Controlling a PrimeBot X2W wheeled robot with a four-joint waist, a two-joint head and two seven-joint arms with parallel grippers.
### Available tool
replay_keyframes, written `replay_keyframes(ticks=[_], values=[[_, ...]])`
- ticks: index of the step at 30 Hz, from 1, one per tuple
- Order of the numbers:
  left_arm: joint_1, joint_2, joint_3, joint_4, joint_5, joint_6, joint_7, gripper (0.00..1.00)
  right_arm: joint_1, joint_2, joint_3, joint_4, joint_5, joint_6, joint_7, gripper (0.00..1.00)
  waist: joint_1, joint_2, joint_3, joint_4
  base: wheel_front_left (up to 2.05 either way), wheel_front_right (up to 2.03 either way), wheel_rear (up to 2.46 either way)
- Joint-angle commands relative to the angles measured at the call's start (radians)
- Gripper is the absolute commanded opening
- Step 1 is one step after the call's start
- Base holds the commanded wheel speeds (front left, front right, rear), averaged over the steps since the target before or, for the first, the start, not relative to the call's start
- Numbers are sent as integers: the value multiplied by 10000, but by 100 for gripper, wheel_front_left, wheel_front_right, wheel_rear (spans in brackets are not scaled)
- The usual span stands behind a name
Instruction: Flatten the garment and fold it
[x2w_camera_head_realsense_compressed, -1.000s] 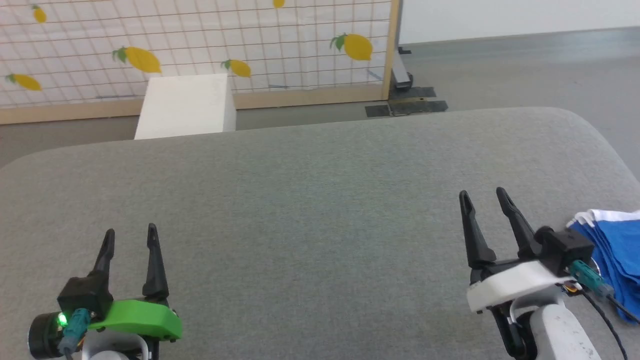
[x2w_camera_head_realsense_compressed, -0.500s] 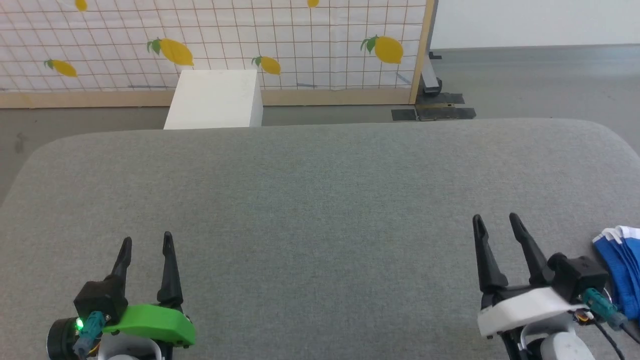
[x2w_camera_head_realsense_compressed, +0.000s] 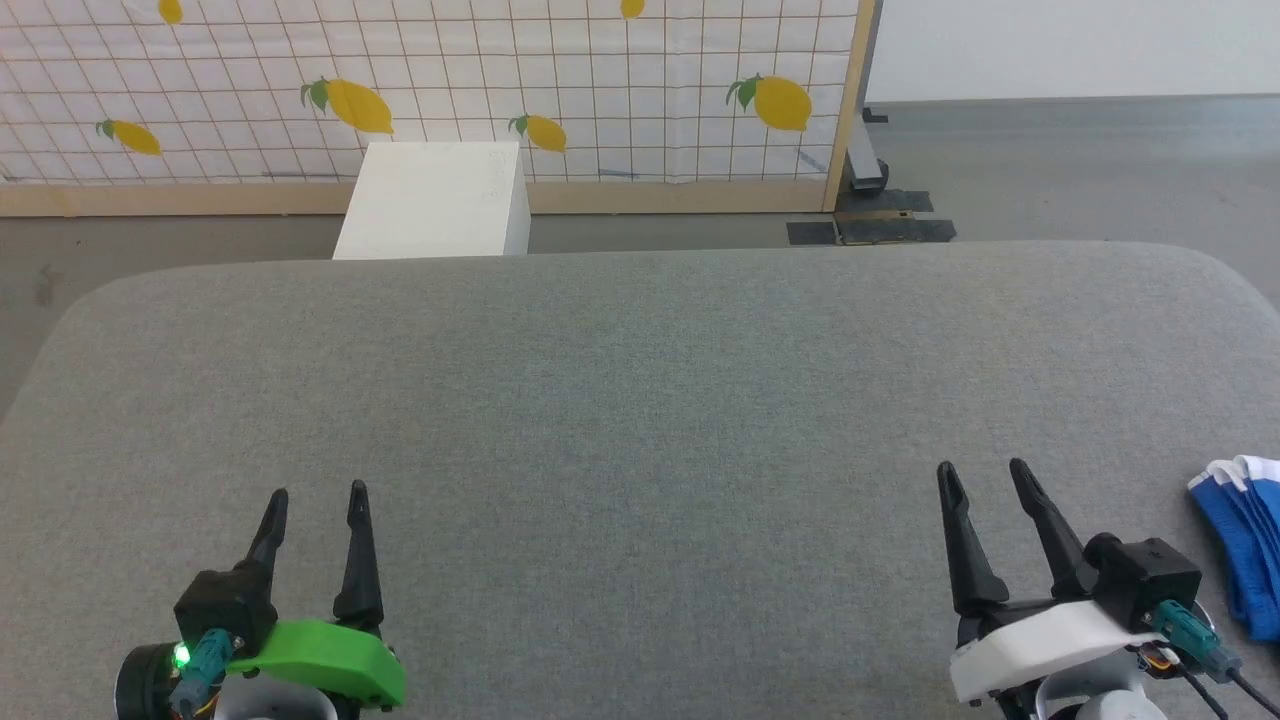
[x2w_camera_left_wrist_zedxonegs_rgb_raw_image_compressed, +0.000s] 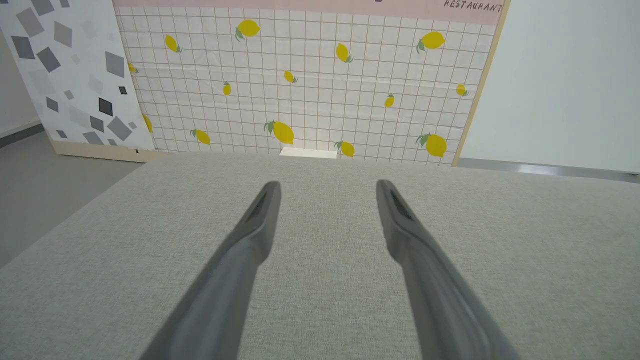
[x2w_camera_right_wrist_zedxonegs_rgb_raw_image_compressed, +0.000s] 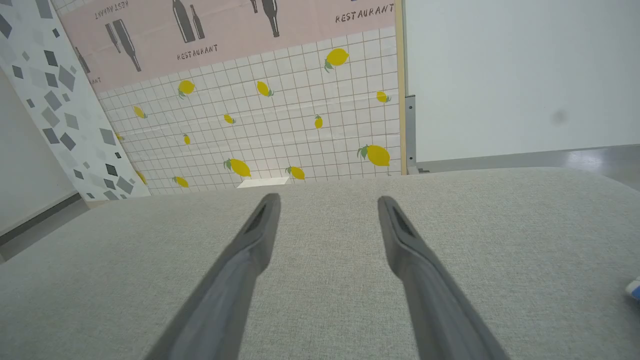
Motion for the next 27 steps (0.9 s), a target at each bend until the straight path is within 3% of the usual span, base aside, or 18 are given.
replay_keyframes(ticks=[1,3,4,27], values=[[47,-39,-2,35,107,-91,-46,100,114,3,26,33,-40,-15,-51,100,1,0,-5,-4,0,0,0],[45,-58,-8,62,120,-159,-47,100,125,3,24,50,-14,-15,-51,100,1,0,-6,-3,0,0,0],[1,-28,-4,65,4,-132,3,0,0,0,4,21,0,0,3,0,1,0,-6,-3,0,0,0],[5,-139,-13,-194,283,-84,370,0,26,0,-52,-291,-311,-1,376,0,1,0,28,-42,0,0,0]])
